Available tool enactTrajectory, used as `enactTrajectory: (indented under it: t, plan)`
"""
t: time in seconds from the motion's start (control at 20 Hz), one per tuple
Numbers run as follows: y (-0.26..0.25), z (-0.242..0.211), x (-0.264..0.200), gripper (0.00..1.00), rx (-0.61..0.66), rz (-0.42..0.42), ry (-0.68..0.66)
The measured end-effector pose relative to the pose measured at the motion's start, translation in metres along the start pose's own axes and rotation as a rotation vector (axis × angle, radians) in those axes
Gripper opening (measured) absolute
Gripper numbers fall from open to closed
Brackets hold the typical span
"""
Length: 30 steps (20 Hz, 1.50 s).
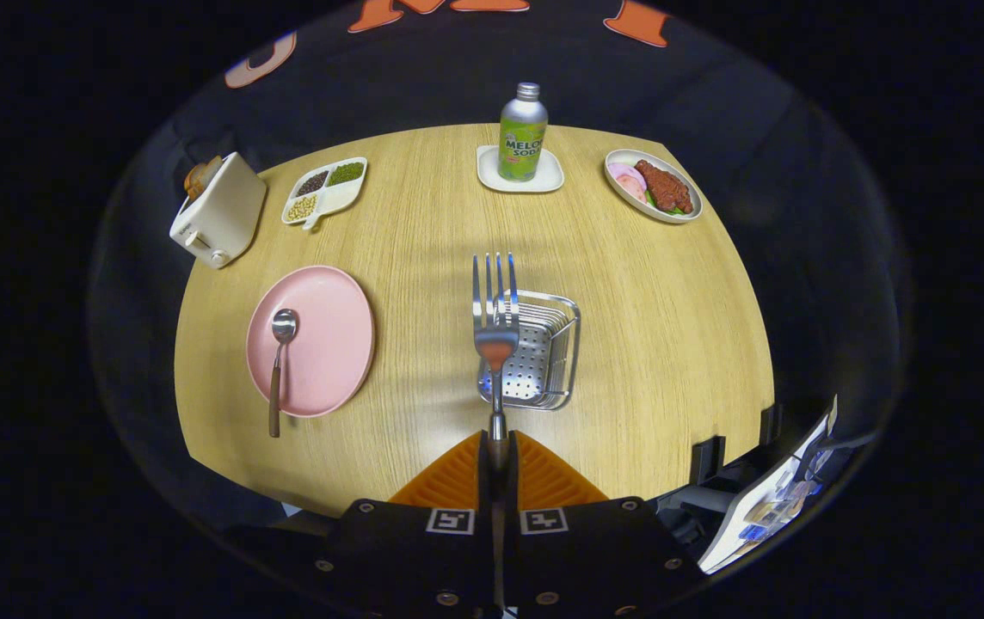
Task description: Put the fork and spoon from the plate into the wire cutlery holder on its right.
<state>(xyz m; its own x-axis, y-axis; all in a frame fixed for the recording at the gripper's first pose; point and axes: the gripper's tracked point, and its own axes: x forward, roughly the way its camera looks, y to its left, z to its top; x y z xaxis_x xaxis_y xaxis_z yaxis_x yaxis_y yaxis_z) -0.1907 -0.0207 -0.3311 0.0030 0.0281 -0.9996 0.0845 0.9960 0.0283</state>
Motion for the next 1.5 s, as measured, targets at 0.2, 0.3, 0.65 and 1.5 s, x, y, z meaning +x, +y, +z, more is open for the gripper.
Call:
enactTrajectory:
  t: [0.2,0.3,0.65,1.5]
  plan:
    - [-0.02,-0.007,0.009,0.05,-0.044,0.042,0.105]
    - [-0.022,-0.01,0.014,0.05,-0.054,0.071,0.159]
    - [-0.022,-0.015,0.021,0.05,-0.072,0.138,0.294]
    - [-0.027,0.043,0.055,0.08,-0.018,0.057,0.214]
